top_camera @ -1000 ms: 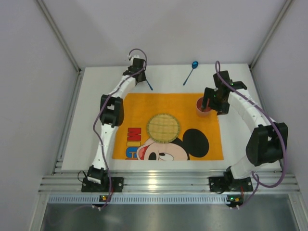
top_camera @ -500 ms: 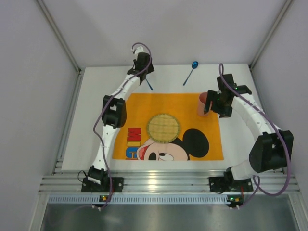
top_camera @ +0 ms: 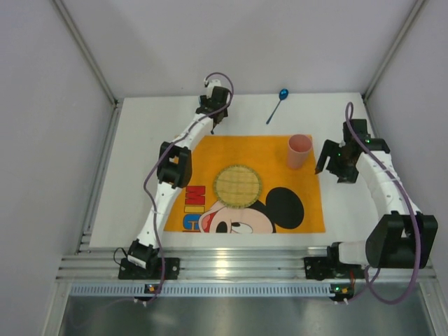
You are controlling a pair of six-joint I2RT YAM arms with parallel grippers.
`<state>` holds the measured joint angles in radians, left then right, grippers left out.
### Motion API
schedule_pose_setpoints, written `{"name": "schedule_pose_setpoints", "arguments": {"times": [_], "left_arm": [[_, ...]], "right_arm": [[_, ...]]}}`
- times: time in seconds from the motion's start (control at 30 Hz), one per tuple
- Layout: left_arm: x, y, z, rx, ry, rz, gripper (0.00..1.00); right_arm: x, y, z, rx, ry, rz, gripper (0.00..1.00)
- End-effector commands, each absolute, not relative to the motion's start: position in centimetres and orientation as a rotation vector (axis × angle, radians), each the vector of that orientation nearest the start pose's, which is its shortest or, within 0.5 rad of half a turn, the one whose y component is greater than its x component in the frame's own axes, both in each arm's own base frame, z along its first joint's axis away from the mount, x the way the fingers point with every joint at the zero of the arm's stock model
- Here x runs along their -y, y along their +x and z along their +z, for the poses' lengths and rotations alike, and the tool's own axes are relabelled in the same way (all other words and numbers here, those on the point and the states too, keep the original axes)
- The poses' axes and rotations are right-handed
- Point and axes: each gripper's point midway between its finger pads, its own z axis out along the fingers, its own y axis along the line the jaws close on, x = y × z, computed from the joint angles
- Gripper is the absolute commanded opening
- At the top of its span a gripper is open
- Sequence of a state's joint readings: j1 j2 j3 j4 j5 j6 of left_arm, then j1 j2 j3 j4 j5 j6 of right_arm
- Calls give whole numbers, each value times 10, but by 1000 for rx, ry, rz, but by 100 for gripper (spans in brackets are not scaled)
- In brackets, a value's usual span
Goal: Set the dinner table for one person
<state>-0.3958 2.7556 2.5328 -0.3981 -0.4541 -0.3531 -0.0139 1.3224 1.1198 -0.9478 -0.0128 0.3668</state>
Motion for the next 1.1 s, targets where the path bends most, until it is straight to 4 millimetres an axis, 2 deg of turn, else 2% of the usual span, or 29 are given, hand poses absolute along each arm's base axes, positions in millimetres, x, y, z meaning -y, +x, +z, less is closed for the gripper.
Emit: {"name": "schedule_pose_setpoints", "arguments": {"times": [0.0, 0.1, 0.17, 0.23, 0.33, 0.43, 0.53, 0.67, 0.77, 0.8, 0.97, 1.07], "left_arm": [[195, 665, 82, -2039, -201, 144, 62], [188, 664, 82, -2053, -223, 147, 62], [184, 662, 90, -2044, -219, 156, 63], [181, 664, 110, -1987, -239, 148, 63], [167, 665, 115, -1989, -288, 143, 63], [155, 664, 102, -2029, -333, 143, 63], [154, 660, 81, -2089, -335, 120, 63], [157, 660, 67, -2124, -312, 93, 61], [159, 662, 63, -2148, -299, 58, 51], [157, 664, 61, -2153, -298, 48, 41], [154, 659, 43, -2224, -281, 3, 15], [148, 660, 33, -2258, -314, -54, 10]], "right_arm": [[-8, 272, 140, -2656, 498, 151, 80], [-8, 273, 137, -2665, 496, 164, 80], [-11, 275, 133, -2679, 489, 187, 79], [-14, 278, 130, -2687, 483, 203, 79], [-15, 279, 126, -2705, 482, 215, 79], [-17, 281, 125, -2713, 480, 225, 79], [-17, 282, 123, -2720, 477, 228, 79], [-17, 284, 121, -2731, 477, 227, 78], [-17, 287, 121, -2730, 479, 227, 79], [-17, 288, 120, -2733, 482, 227, 78], [-18, 291, 118, -2741, 494, 234, 79], [-18, 293, 116, -2745, 504, 243, 79]]}}
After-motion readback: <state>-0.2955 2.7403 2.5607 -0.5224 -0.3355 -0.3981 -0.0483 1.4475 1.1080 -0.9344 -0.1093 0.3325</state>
